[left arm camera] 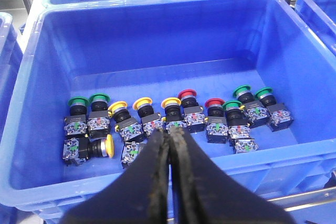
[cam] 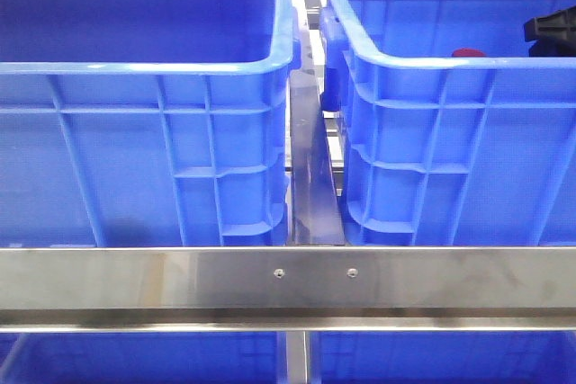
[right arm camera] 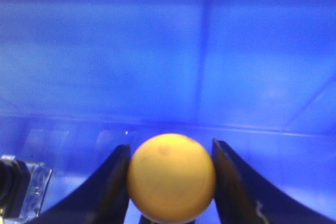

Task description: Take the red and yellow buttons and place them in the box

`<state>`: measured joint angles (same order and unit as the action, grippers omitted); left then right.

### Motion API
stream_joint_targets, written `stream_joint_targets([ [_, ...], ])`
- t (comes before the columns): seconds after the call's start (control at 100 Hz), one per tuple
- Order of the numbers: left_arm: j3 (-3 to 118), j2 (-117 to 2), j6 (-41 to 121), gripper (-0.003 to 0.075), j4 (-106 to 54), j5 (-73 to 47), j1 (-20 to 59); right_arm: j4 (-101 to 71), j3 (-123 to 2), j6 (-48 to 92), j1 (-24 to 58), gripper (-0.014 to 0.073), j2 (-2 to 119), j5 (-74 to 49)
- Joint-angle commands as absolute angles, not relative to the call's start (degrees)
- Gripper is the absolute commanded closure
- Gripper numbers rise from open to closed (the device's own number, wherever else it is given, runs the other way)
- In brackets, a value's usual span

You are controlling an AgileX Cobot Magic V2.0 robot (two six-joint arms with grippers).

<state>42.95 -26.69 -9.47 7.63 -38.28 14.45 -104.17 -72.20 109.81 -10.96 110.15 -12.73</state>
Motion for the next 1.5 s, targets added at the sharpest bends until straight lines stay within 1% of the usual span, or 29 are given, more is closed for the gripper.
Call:
stream_joint_targets([
  [0.0, 44.4, -27.0, -9.9, 0.0739, 7.5, -34.1, 14.3, -110.0, -73.7, 110.5, -11.5, 0.0388, 108.0, -14.1],
  [0.16, 44.4, -27.0, -9.9, 0.0739, 7.5, -34.1, 14.3, -110.0, -73.7, 110.5, -11.5, 0.0376, 107.9, -13.8],
  [0.23, 44.4, -27.0, -9.9, 0.0739, 7.5, -34.1, 14.3, -110.0, -73.7, 110.5, -11.5, 0.0323, 107.9, -13.6],
  [0.35, 44.4, -27.0, -9.9, 0.0739, 7.5, -34.1, 14.3, -110.0, -73.7, 110.5, -11.5, 0.0171, 107.9, -13.5],
  [0.42, 44.4, -27.0, -9.9, 0.0739, 7.5, -34.1, 14.3, -110.0, -73.7, 110.5, -11.5, 0.0101, 107.7, -13.4],
  [0.52, 44.4, -27.0, -9.9, 0.0739, 7.5, -34.1, 14.3, -110.0, -73.7, 110.5, -11.5, 0.0052, 107.3, -13.3],
  [0.76, 44.4, -27.0, -9.9, 0.0739, 7.5, -34.1, 14.3, -110.0, -73.7, 110.4, -11.5, 0.0050, 104.2, -12.1],
  [0.97, 44.4, -27.0, -9.9, 0.0739, 7.5, -34.1, 14.3, -110.0, -72.9, 109.7, -11.4, 0.0050, 98.2, -12.9],
  [1.27, 44.4, -27.0, -9.9, 0.0739, 7.5, -34.1, 14.3, -110.0, -66.5, 108.6, -11.1, 0.0052, 83.8, -14.4],
  [1.49, 44.4, -27.0, -9.9, 0.0739, 7.5, -34.1, 14.3, -110.0, -59.9, 106.6, -10.7, 0.0053, 72.3, -13.2],
])
